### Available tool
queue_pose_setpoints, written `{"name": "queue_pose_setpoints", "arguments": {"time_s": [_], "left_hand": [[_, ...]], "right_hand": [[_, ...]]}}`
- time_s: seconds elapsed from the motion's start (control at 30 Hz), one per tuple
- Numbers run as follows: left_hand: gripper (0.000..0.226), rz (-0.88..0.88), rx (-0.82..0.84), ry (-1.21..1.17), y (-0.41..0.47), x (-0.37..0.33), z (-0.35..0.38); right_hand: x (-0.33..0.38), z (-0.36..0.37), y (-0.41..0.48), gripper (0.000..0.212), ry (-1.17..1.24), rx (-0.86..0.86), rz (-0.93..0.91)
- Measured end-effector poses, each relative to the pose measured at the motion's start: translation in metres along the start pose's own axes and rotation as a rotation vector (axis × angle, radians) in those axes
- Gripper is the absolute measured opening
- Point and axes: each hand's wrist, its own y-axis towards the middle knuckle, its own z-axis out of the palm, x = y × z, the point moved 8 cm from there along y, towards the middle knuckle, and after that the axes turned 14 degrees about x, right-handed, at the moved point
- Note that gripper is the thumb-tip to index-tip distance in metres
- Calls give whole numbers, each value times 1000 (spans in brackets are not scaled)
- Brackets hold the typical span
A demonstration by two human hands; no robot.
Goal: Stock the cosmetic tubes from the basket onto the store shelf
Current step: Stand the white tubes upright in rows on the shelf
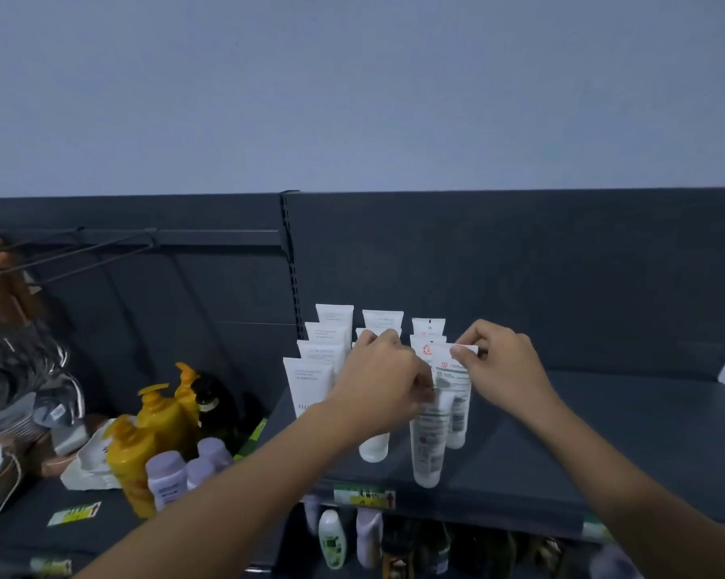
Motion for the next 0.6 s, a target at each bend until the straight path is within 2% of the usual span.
{"name": "queue_pose_setpoints", "arguments": {"time_s": [0.3,0.6], "left_hand": [[21,-43,20,37,31,4,17],[20,-86,77,19,46,11,31]], "right_hand": [[-32,26,44,19,110,167,-23],[-48,47,62,17,175,238,-26]]}}
